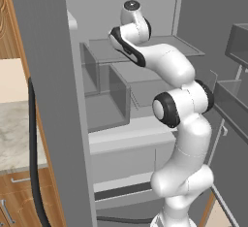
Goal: Place the cold items (kiwi and tomato) from the fridge in one tupperware on the dining counter. Place the warm items (hot dog and kebab skewer) in the stove area in another tupperware.
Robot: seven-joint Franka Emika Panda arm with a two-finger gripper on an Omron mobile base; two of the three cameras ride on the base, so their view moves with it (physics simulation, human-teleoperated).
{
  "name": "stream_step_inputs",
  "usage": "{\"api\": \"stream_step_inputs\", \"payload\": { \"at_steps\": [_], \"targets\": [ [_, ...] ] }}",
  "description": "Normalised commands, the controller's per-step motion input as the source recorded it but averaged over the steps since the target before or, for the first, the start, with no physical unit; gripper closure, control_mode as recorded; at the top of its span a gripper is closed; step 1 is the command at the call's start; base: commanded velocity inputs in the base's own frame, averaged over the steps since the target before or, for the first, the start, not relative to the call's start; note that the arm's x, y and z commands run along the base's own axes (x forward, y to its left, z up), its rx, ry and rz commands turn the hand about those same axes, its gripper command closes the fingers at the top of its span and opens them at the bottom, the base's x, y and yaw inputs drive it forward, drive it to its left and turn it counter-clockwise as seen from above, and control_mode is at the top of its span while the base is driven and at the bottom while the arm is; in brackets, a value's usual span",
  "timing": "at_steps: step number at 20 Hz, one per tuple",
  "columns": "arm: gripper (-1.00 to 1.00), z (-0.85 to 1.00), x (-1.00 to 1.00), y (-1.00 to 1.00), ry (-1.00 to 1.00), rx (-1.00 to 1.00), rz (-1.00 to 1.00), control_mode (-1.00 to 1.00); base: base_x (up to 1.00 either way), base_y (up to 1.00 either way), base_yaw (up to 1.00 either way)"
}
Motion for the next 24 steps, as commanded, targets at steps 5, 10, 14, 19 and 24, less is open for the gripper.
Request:
{"api": "stream_step_inputs", "payload": {
  "at_steps": [5, 10, 14, 19, 24],
  "targets": [
    [1.0, -0.01, -0.92, -0.01, -0.33, 0.0, -0.02, -1.0, 0.0, 0.0, 0.0],
    [1.0, 0.0, -1.0, -0.22, -0.35, 0.1, 0.0, -1.0, 0.0, 0.0, 0.0],
    [1.0, 0.27, -1.0, -0.33, -0.17, 0.19, 0.0, -1.0, 0.0, 0.0, 0.0],
    [1.0, 0.46, -1.0, -0.22, 0.0, 0.17, -0.01, -1.0, 0.0, 0.0, 0.0],
    [1.0, 0.45, -0.92, -0.03, 0.1, 0.01, -0.03, -1.0, 0.0, 0.0, 0.0]
  ]
}}
